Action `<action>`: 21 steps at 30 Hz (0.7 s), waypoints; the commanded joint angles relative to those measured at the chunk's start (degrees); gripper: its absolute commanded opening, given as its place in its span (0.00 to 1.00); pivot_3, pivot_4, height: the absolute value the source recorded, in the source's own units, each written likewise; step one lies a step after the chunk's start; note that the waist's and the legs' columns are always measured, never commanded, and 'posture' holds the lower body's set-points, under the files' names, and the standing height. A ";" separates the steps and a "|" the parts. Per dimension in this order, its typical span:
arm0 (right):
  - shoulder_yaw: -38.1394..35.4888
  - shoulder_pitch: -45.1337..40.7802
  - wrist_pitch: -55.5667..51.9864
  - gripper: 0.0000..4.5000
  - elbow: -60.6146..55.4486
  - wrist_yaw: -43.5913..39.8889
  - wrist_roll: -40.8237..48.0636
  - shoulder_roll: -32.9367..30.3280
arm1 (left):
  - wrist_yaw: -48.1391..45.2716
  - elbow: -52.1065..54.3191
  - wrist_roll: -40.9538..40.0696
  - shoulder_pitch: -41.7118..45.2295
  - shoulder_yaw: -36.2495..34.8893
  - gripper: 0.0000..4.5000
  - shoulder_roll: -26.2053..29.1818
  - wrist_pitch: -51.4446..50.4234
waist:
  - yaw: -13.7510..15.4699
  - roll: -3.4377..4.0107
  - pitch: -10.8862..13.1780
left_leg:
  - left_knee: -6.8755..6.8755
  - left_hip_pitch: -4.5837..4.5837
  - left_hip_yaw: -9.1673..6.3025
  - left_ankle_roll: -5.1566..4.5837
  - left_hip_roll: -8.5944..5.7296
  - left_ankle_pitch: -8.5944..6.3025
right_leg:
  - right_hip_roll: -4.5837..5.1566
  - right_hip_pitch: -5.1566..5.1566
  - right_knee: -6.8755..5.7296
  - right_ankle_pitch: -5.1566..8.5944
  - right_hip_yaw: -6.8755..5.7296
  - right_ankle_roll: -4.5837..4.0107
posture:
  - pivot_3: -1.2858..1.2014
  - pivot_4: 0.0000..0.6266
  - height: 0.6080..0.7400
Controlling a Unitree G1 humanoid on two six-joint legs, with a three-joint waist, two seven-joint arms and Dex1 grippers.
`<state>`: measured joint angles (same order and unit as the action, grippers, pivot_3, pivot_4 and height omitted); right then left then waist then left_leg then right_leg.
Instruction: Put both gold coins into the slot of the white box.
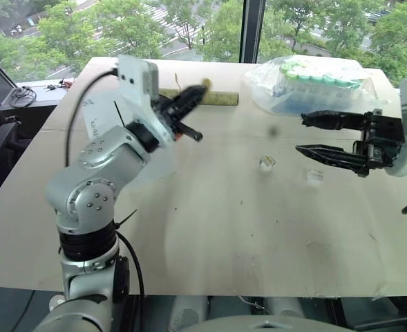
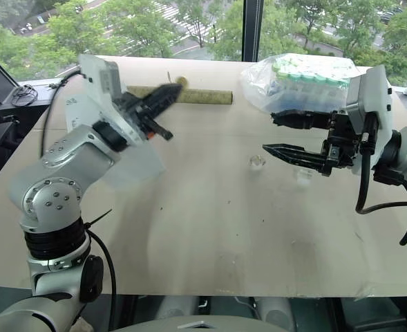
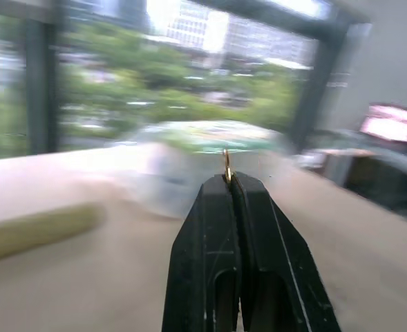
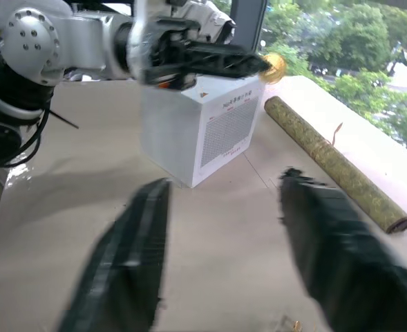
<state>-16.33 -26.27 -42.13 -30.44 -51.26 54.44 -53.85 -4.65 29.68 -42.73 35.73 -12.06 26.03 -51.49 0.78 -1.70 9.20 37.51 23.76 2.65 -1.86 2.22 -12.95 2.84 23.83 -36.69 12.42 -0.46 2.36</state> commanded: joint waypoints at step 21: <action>8.90 -8.77 11.60 0.70 9.04 -8.87 -11.97 5.06 | 30.65 7.32 38.70 12.33 1.27 0.00 -10.78 -39.08 | 0.03 -0.45 0.29 | -0.08 0.02 -0.05 0.02 0.00 0.00 | 0.04 0.03 0.00 -0.07 -0.04 0.07 | 0.52 0.24 1.00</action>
<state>-6.51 -33.92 -31.01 -20.18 -60.23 42.18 -48.75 26.69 36.95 -6.14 47.12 -9.49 16.04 -89.61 0.81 -2.15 9.49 37.43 23.78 2.59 -1.83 2.21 -12.94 2.89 23.86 -36.69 12.34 -0.50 2.43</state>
